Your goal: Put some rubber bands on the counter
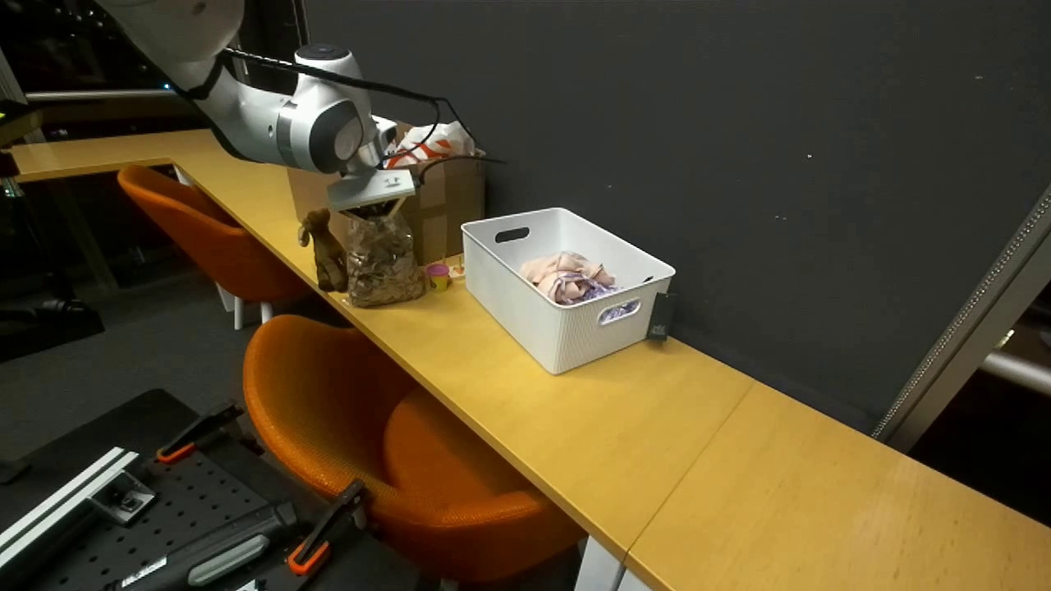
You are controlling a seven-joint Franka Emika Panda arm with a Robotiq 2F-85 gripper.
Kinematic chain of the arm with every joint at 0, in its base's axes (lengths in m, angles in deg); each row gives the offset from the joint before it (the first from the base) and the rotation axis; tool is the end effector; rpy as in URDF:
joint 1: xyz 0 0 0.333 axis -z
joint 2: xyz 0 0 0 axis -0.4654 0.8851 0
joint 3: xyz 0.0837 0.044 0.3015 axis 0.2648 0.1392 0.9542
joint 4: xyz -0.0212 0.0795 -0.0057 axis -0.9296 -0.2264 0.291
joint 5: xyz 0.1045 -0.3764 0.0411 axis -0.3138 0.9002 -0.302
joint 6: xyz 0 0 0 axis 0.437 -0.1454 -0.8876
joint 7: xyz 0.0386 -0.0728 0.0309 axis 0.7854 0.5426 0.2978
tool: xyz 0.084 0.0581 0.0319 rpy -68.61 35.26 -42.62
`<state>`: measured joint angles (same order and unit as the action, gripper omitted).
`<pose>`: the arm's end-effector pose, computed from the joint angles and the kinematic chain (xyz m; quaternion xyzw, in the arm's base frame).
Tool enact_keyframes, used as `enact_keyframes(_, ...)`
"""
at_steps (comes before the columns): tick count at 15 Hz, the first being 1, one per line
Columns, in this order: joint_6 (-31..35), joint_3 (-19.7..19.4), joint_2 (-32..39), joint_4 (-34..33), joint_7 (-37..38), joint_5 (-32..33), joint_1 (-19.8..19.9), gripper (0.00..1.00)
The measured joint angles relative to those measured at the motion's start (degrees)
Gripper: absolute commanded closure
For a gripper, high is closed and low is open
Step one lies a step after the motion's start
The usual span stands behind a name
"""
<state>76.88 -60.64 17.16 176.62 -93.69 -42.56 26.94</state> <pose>0.6745 0.1833 0.2800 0.8705 0.4439 0.2124 0.0022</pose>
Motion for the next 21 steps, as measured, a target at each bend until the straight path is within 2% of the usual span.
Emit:
enact_keyframes(7,1.5,1.66,0.39,-0.51,-0.82,-0.01,0.46,0.24)
enact_keyframes(11,1.83,2.06,1.57,-0.89,-1.41,-0.4,1.0,0.15)
enact_keyframes(13,2.65,2.41,2.94,-1.53,-2.27,-0.8,1.65,0.2)
enact_keyframes(17,3.71,3.89,6.06,-3.7,-4.1,-0.95,3.49,0.24)
enact_keyframes(18,3.76,4.35,6.79,-4.3,-4.49,-0.96,3.95,0.44)
enact_keyframes(19,3.77,4.78,7.43,-4.92,-4.94,-0.96,4.36,0.47)
enact_keyframes(21,3.77,5.62,8.39,-5.85,-5.73,-0.98,4.99,0.65)
